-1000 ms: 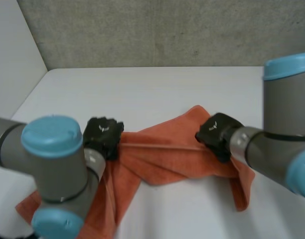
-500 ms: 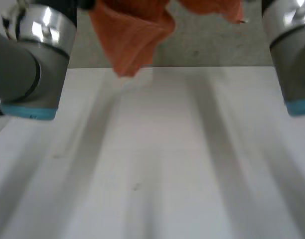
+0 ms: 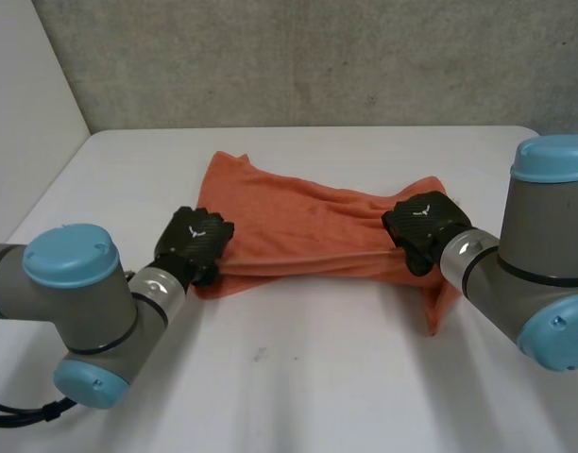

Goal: Fold the laundry

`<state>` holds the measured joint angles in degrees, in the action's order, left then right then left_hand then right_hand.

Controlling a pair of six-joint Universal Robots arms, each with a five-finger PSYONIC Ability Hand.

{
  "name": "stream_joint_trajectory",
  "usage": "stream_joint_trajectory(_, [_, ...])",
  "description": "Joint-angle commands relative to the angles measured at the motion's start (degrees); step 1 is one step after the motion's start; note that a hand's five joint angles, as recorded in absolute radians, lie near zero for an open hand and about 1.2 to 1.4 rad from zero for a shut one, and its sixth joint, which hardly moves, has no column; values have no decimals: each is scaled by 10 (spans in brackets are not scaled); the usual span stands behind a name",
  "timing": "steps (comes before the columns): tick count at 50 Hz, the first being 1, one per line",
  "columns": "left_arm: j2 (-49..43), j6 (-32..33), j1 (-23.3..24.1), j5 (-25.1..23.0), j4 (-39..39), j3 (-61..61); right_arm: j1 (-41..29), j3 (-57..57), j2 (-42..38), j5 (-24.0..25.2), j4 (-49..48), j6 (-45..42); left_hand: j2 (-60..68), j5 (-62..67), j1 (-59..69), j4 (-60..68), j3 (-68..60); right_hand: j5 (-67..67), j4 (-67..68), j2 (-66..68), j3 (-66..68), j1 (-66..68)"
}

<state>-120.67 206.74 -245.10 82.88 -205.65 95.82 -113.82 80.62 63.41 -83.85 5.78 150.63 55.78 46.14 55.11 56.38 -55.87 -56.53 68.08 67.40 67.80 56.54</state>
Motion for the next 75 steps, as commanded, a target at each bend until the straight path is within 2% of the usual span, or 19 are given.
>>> stream_joint_trajectory(1, [1, -83, 4, 4, 2, 4, 4, 21, 23, 0, -7, 14, -139, -143, -133, -145, 140, -135, 119, 126, 122, 235])
stream_joint_trajectory(6, [-3, -114, 4, 11, 0, 4, 8, 34, 54, 3, -14, 50, -141, -145, -134, -147, 142, -135, 119, 126, 122, 235])
stream_joint_trajectory(13, [-25, -115, 4, 35, 1, 3, 46, 50, 104, 6, -31, 70, -143, -146, -136, -149, 144, -135, 119, 126, 122, 235])
stream_joint_trajectory(27, [-68, -112, 1, 91, -3, -27, 66, 77, 127, 8, -34, 71, -129, -133, -123, -135, 130, -135, 119, 126, 122, 235])
stream_joint_trajectory(29, [-75, -112, 1, 91, -2, -31, 66, 79, 127, 8, -34, 71, -83, -86, -76, -89, 83, -135, 119, 126, 122, 235])
stream_joint_trajectory(30, [-78, -112, 1, 91, -1, -32, 66, 79, 127, 8, -34, 71, 14, 11, 21, 8, -13, -135, 119, 126, 122, 235])
stream_joint_trajectory(33, [-77, -111, 1, 91, 1, -32, 66, 79, 126, 8, -34, 70, 190, 186, 196, 184, -189, -135, 119, 126, 122, 235])
stream_joint_trajectory(34, [-69, -111, 0, 91, 2, -27, 66, 79, 126, 8, -34, 70, 242, 238, 248, 236, -241, -135, 119, 126, 122, 235])
stream_joint_trajectory(45, [101, -118, -5, 89, 5, 8, 67, 61, 141, 8, -24, 50, 242, 239, 249, 236, -241, -135, 119, 126, 122, 235])
stream_joint_trajectory(49, [214, -115, -13, 89, 11, 21, 69, 55, 161, 8, 2, 18, 242, 239, 249, 236, -241, -135, 119, 126, 122, 235])
stream_joint_trajectory(55, [277, -117, -23, 82, 16, 32, 80, 51, 183, 9, 34, 3, 242, 239, 249, 236, -241, -135, 119, 126, 122, 235])
stream_joint_trajectory(59, [249, -117, -18, 81, 21, 51, 79, 59, 185, 11, 34, 3, 242, 239, 249, 236, -241, -135, 119, 126, 122, 235])
stream_joint_trajectory(64, [119, -112, -8, 84, 38, 51, 78, 66, 180, 11, 34, 4, 242, 239, 249, 236, -241, -135, 119, 126, 122, 235])
stream_joint_trajectory(68, [72, -116, -7, 86, 58, 49, 78, 70, 168, 10, 33, 4, 242, 239, 249, 236, -241, -135, 119, 126, 122, 235])
stream_joint_trajectory(73, [61, -119, -7, 87, 71, 57, 78, 70, 161, 10, 32, 2, 242, 239, 249, 236, -241, -135, 119, 126, 122, 235])
stream_joint_trajectory(75, [65, -120, -7, 88, 73, 61, 78, 69, 157, 10, 32, 1, 162, 158, 169, 156, -161, -135, 119, 126, 122, 235])
